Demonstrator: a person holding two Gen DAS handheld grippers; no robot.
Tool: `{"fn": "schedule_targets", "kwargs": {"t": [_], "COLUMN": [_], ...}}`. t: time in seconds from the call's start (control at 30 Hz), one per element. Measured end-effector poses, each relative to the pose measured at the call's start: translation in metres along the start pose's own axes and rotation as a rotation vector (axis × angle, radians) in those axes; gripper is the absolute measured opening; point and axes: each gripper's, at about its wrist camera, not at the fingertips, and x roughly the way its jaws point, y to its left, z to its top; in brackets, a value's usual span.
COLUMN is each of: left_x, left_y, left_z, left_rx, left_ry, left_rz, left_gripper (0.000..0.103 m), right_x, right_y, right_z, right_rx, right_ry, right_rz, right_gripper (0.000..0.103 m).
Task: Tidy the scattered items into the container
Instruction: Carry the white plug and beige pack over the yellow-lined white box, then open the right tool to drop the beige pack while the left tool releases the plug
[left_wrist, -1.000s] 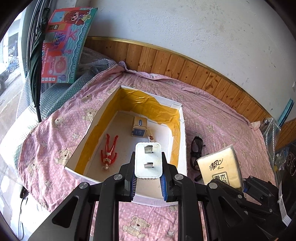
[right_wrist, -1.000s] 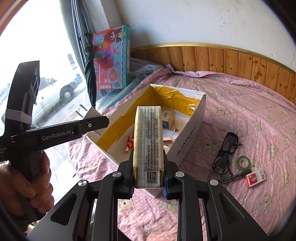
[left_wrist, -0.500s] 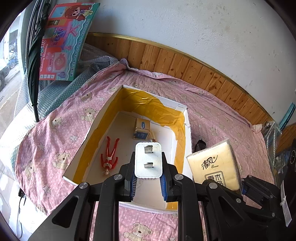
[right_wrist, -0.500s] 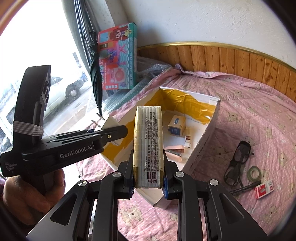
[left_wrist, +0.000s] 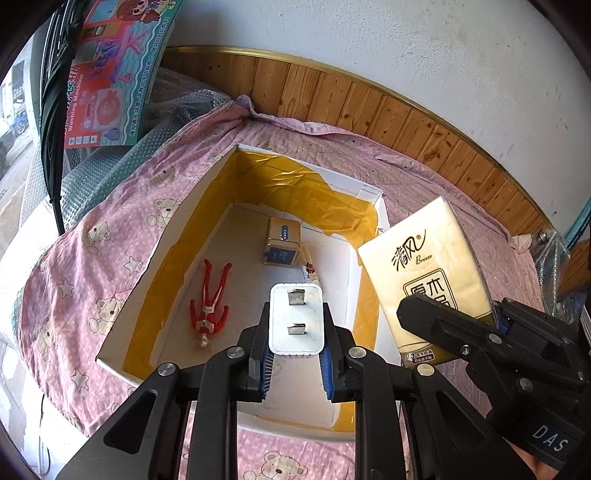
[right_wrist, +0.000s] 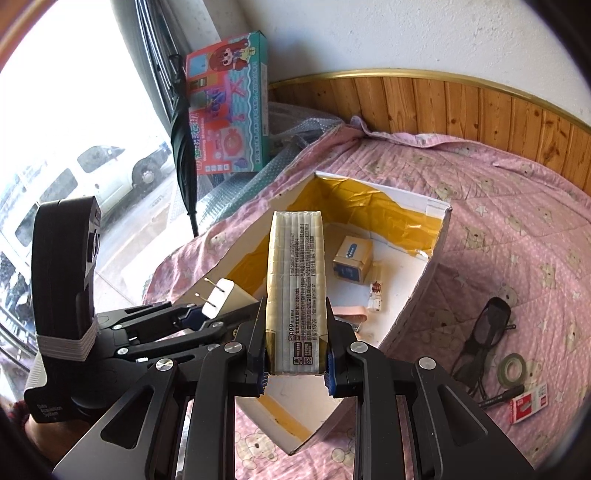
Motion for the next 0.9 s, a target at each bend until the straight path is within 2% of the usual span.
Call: {"fn": "schedule_targets", "kwargs": {"t": [0.47, 0.6, 0.9], "left_x": [0.019, 0.027, 0.043], "left_y": [0.001, 0.003, 0.011], "left_z": [-0.005, -0.01, -0.006], "left_rx": [-0.028, -0.071, -0.136], "left_ry": [0.052, 0.088, 0.123], "left_rz": [-0.05, -0.096, -0.118], "left_gripper": [0.022, 0.022, 0.022], "right_x": [0.041, 0.062, 0.119], "right_y": [-0.006, -0.002, 0.005], "right_z": [0.044, 0.057, 0.08], "right_rx": [-0.023, -0.044, -0.081], "right_ry": [0.104, 0.156, 0.287], "right_rz": [0.042, 0.05, 0.048], "right_gripper": [0.024, 0.024, 0.024]}}
